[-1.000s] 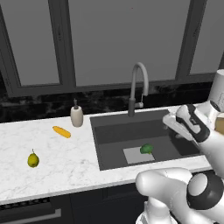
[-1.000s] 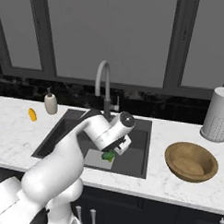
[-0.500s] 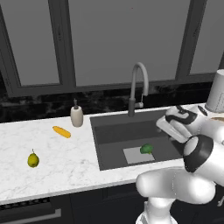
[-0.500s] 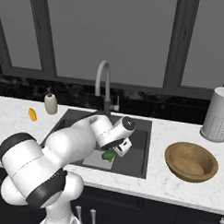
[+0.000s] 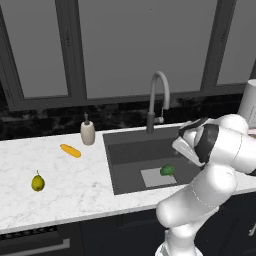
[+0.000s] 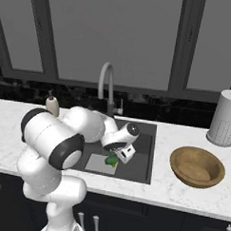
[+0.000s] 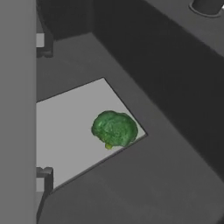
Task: Pick the broccoli from the sink and place it in the bowl. Then pick the bowl and place it in the microwave. Then close the microwave door and press the start button.
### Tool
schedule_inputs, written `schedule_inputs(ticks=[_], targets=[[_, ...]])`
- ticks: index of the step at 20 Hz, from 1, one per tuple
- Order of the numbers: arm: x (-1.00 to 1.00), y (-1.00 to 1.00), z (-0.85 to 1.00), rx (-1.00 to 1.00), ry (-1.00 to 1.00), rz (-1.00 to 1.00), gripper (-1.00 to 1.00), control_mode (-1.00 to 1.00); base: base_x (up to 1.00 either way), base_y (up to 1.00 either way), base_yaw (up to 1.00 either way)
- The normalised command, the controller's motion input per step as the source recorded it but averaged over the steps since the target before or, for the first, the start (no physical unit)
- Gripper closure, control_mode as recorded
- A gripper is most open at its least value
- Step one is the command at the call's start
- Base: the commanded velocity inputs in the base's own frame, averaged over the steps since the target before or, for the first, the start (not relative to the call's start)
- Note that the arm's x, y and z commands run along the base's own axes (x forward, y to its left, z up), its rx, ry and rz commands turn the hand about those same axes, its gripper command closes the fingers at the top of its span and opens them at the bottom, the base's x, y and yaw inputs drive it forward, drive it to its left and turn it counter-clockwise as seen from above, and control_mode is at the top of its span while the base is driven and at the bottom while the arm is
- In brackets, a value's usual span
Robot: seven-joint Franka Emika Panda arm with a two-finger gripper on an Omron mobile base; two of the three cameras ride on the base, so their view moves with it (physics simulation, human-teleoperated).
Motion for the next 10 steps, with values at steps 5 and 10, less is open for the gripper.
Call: schedule_inputs(ticks=[5,10], targets=[[0.39,-0.06,-0.34,0.07,0.01,0.00,-1.00,-1.00,0.00,0.00,0.00],[0.39,-0.02,-0.34,0.06,0.02,0.00,-1.00,-1.00,0.00,0.00,0.00]])
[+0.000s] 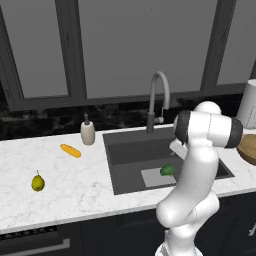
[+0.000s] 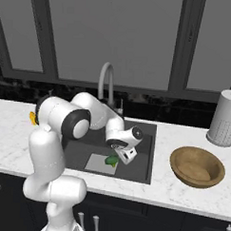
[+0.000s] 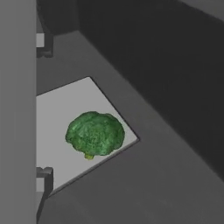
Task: Pick the broccoli from the sink and place it in the bowl. Then pick the bowl and place it in the microwave. Then close the microwave door and press the start button.
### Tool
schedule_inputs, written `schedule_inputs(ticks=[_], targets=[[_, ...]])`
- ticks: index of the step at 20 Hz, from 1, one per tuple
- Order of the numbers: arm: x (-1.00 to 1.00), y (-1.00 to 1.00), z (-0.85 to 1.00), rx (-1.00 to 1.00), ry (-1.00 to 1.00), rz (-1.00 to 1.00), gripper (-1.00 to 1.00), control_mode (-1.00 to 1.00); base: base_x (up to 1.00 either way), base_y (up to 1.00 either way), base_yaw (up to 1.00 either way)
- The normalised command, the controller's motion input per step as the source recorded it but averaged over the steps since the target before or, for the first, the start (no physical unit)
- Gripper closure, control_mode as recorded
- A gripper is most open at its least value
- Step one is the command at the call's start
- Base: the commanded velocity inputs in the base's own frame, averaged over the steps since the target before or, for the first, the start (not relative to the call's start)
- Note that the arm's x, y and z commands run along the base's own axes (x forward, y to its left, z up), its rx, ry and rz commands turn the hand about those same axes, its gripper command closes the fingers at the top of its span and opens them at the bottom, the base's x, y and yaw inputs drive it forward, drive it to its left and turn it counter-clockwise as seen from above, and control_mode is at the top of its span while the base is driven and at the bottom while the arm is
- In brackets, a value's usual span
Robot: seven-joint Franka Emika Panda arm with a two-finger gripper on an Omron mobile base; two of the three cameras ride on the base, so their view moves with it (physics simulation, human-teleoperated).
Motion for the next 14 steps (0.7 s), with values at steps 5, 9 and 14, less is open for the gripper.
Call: schedule_inputs(ticks=[5,9,14], targets=[[0.40,0.00,-0.33,0.05,0.05,0.00,-1.00,-1.00,0.00,0.00,0.00],[0.26,-0.02,-0.28,0.07,0.04,0.00,-1.00,-1.00,0.00,0.00,0.00],[0.11,-0.01,-0.29,0.06,0.03,0.00,-1.00,-1.00,0.00,0.00,0.00]])
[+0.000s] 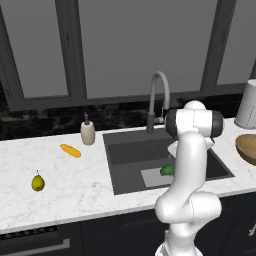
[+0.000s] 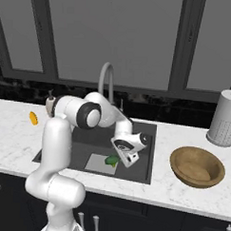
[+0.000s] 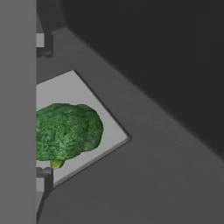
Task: Pick the broccoli from the sink and place it in the bowl. Then pick the bowl and place it in the microwave. Then close the microwave door and press the start button.
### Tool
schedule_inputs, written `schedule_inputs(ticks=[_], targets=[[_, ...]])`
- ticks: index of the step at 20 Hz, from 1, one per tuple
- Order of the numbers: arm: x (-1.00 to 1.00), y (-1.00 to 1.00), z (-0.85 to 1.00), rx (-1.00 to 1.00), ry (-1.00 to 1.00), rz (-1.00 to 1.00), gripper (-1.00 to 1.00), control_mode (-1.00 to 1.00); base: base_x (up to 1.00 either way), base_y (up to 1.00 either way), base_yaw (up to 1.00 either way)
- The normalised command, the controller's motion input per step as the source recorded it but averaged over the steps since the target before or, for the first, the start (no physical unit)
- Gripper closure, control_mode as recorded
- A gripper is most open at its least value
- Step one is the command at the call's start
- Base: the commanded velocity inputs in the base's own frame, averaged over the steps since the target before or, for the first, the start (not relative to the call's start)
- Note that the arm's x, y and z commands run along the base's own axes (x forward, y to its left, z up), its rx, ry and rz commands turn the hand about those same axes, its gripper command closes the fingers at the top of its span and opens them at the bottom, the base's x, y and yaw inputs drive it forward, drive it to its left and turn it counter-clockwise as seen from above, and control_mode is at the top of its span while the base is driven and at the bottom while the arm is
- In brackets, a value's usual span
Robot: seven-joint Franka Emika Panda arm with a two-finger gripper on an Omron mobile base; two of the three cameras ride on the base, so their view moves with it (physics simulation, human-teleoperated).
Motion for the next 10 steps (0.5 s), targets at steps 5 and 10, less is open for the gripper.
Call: schedule_inputs(ticks=[5,10], targets=[[0.00,0.01,-0.33,0.03,0.03,0.00,-1.00,-1.00,0.00,0.00,0.00],[0.00,0.14,-0.34,0.00,0.07,0.00,-1.00,-1.00,0.00,0.00,0.00]])
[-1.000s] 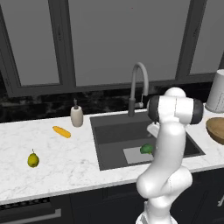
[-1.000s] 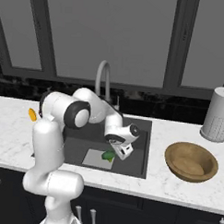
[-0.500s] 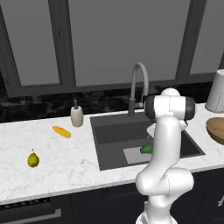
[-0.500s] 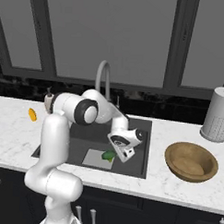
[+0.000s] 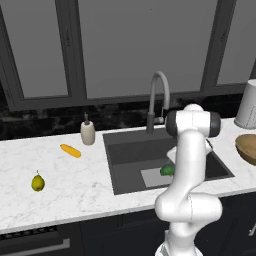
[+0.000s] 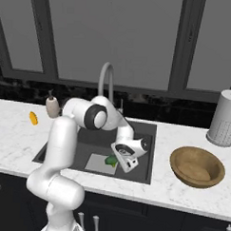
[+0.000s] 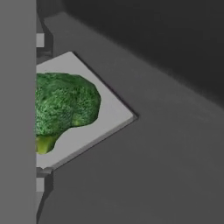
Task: Pick the broccoli from the sink and place it in the bowl. Then pick the bowl and place it in the microwave. Then close the microwave door and press the start button.
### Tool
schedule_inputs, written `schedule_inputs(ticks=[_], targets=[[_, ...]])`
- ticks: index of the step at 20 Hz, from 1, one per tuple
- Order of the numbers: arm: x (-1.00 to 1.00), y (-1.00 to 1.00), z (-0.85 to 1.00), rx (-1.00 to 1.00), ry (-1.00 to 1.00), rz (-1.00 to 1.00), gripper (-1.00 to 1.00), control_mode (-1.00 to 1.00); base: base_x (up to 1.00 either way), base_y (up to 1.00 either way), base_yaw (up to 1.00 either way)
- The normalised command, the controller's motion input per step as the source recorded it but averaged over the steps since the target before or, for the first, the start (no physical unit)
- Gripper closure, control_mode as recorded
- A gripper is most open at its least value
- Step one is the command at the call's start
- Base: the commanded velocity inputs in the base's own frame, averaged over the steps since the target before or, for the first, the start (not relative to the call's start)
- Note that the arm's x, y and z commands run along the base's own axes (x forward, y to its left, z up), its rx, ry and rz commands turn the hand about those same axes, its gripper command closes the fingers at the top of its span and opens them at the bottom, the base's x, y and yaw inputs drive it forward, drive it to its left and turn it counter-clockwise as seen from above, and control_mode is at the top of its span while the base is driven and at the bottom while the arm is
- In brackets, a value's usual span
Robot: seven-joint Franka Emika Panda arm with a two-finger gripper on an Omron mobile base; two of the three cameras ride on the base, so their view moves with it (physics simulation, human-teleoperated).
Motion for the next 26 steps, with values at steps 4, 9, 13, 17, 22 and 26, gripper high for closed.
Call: schedule_inputs(ticks=[4,9,13,17,22,26], targets=[[0.06,0.03,-0.25,0.00,0.00,0.00,-1.00,-1.00,0.00,0.00,0.00],[0.25,0.05,-0.21,0.00,0.00,0.00,1.00,-1.00,0.00,0.00,0.00],[0.12,0.36,-0.21,0.00,0.00,0.00,1.00,-1.00,0.00,0.00,0.00],[0.02,0.53,-0.12,0.00,0.00,0.00,1.00,-1.00,0.00,0.00,0.00],[-0.01,0.29,-0.13,0.00,-0.01,-0.01,1.00,-1.00,0.00,0.00,0.00],[-0.37,-0.08,0.50,0.05,-0.27,-0.12,1.00,-1.00,0.00,0.00,0.00]])
